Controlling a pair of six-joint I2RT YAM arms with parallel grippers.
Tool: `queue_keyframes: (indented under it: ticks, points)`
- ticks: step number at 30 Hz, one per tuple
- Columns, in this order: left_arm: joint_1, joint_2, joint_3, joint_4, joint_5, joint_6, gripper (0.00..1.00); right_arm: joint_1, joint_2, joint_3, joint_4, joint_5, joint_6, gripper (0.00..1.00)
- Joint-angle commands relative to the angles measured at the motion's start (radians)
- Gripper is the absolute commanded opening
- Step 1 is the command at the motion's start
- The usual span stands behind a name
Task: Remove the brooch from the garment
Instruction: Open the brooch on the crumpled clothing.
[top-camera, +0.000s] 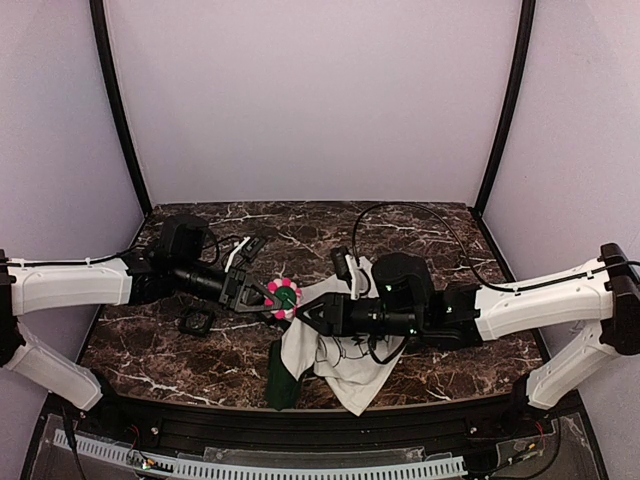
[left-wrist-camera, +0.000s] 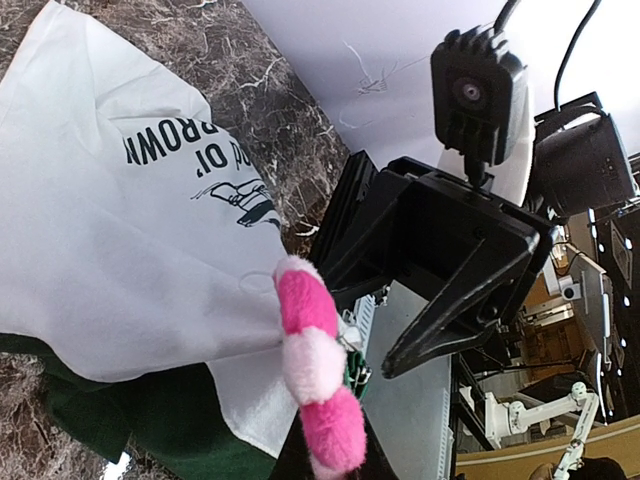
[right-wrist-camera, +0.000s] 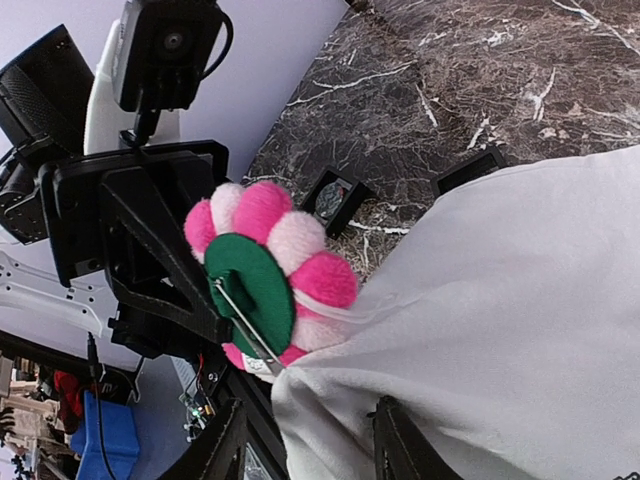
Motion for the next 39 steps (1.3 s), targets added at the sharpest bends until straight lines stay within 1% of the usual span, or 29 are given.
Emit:
queue_keyframes:
  ticks: [1,3,5,10,12,14,16,17,18,19,20,21,22,23,25,27,30,33,39]
  points:
    - [0.005,-0.032,-0.006,0.029,0.037,0.006,0.01,0.008,0.025,0.024,0.009,0.030,-0.007,0.42]
    - [0.005,-0.031,-0.006,0.032,0.045,0.006,0.01,0.008,0.029,0.034,-0.002,0.049,-0.015,0.40]
    - [0.004,-0.031,-0.005,0.033,0.052,0.007,0.01,0.008,0.036,0.044,-0.014,0.064,-0.024,0.33]
    - [0.005,-0.036,-0.006,0.018,0.056,0.027,0.01,0.008,0.039,0.063,-0.035,0.099,-0.045,0.07]
    - [0.005,-0.037,-0.005,0.002,0.051,0.041,0.01,0.007,0.032,0.070,-0.053,0.115,-0.062,0.00]
    - [0.005,-0.035,-0.004,-0.008,0.050,0.052,0.03,0.008,0.026,0.077,-0.066,0.124,-0.083,0.00]
    - [0.005,-0.032,-0.001,-0.016,0.052,0.056,0.08,0.008,0.023,0.088,-0.085,0.124,-0.116,0.00]
    - [0.005,-0.032,0.004,-0.019,0.054,0.058,0.14,0.008,0.025,0.098,-0.101,0.122,-0.132,0.00]
    - [0.005,-0.029,0.012,-0.026,0.056,0.065,0.17,0.007,0.027,0.109,-0.119,0.119,-0.152,0.00]
    - [0.005,-0.029,0.018,-0.027,0.057,0.071,0.25,0.007,0.029,0.120,-0.139,0.111,-0.170,0.00]
    - [0.005,-0.028,0.031,-0.059,0.057,0.086,0.29,0.008,0.032,0.133,-0.158,0.104,-0.190,0.00]
    - [0.005,-0.028,0.037,-0.070,0.056,0.093,0.38,0.007,0.034,0.144,-0.180,0.098,-0.203,0.00]
    - [0.004,-0.026,0.051,-0.093,0.052,0.111,0.44,0.008,0.035,0.156,-0.201,0.098,-0.217,0.00]
    - [0.004,-0.024,0.058,-0.104,0.051,0.119,0.53,0.008,0.034,0.162,-0.218,0.100,-0.228,0.00]
    - [0.005,-0.015,0.079,-0.128,0.056,0.136,0.61,0.008,0.028,0.161,-0.227,0.104,-0.246,0.00]
    - [0.004,0.000,0.093,-0.136,0.065,0.142,0.65,0.008,0.023,0.156,-0.225,0.107,-0.262,0.00]
    - [0.003,0.017,0.107,-0.134,0.074,0.139,0.67,0.008,0.023,0.154,-0.222,0.108,-0.287,0.00]
    - [0.004,0.043,0.116,-0.134,0.075,0.135,0.65,0.008,0.023,0.155,-0.219,0.105,-0.300,0.00]
    - [0.004,0.086,0.128,-0.127,0.073,0.125,0.52,0.010,0.022,0.155,-0.219,0.104,-0.317,0.00]
